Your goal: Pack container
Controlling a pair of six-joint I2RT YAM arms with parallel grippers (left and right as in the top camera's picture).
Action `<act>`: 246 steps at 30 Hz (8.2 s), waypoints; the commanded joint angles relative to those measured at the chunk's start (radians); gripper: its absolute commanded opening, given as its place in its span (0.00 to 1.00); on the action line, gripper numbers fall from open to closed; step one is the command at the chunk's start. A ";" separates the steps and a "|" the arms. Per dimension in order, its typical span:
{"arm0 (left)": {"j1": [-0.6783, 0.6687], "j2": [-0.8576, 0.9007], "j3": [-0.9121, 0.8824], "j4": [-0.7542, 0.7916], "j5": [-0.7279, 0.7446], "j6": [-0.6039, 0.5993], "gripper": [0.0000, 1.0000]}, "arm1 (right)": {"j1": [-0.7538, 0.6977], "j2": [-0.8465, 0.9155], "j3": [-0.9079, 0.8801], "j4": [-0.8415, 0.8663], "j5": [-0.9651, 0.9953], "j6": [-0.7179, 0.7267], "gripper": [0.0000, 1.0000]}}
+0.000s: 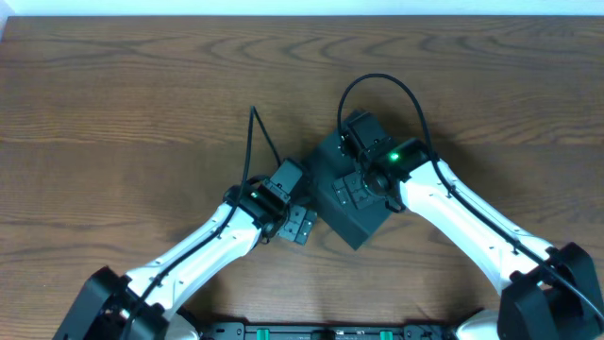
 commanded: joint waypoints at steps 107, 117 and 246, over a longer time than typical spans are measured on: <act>0.240 0.343 0.390 0.360 0.162 0.156 0.96 | 0.396 -0.183 -0.292 0.112 -0.126 0.562 0.99; 0.240 0.343 0.390 0.365 0.157 0.156 0.95 | 0.328 -0.068 -0.293 0.156 -0.126 0.404 0.99; 0.241 -0.953 0.055 -0.570 0.086 0.102 0.95 | 0.053 -1.190 -0.282 -0.222 0.058 0.284 0.99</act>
